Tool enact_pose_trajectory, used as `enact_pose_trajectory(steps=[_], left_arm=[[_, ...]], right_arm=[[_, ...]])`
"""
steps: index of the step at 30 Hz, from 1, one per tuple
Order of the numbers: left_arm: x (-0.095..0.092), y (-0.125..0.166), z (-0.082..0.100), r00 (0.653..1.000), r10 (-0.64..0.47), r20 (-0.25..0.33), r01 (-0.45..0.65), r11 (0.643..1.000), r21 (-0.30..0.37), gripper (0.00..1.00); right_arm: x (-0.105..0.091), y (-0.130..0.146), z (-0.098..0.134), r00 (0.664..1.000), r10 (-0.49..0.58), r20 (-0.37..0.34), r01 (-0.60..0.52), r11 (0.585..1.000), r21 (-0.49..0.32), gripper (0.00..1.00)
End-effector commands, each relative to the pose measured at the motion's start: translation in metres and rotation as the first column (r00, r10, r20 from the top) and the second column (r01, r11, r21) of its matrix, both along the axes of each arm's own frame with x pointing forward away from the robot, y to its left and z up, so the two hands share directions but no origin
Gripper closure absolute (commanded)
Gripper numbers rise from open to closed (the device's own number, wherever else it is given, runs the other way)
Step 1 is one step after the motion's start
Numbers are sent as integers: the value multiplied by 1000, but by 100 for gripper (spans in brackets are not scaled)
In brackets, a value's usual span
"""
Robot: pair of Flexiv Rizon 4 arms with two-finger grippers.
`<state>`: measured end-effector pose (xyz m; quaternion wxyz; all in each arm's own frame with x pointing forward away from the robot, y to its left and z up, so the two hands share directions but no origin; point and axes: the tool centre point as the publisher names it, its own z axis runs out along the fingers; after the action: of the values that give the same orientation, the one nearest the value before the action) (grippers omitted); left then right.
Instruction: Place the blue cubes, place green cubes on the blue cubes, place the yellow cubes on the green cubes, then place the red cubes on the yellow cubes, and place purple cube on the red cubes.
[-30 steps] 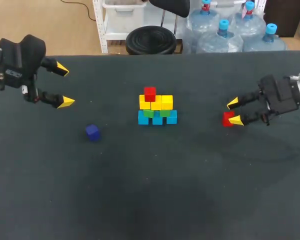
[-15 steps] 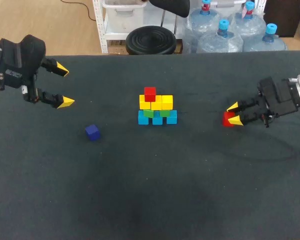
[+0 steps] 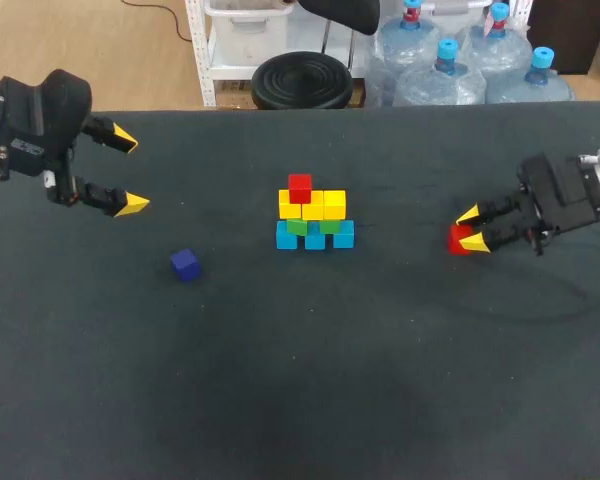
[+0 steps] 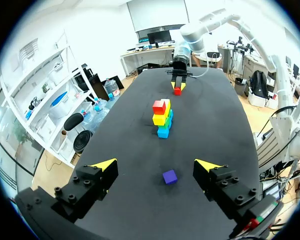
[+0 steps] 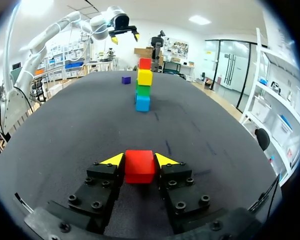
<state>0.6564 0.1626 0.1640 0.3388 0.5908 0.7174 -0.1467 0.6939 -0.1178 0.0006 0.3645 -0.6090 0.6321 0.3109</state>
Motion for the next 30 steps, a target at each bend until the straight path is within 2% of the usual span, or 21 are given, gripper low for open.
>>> enact_pose_trajectory(steps=[1,9,13,20,23,30], left_arm=[[-1,1,-1,1000,-3,6,3,1000,-7,0],[-1,1,-1,1000,-3,6,3,1000,-7,0],[-1,1,-1,1000,-3,6,3,1000,-7,0],[-1,1,-1,1000,-3,6,3,1000,-7,0],[-1,1,-1,1000,-3,6,3,1000,-7,0],[-1,1,-1,1000,-3,6,3,1000,-7,0]], right_arm=[[1,7,22,1000,12,-1,-12,999,-40,100],[3,28,68,1000,11,24,-9,997,-80,100],[2,43,84,999,-16,39,19,998,-67,100],[5,73,113,997,6,78,-1,998,-67,100],[9,86,121,996,23,85,-18,998,-56,100],[20,117,121,993,78,89,-74,996,-40,100]])
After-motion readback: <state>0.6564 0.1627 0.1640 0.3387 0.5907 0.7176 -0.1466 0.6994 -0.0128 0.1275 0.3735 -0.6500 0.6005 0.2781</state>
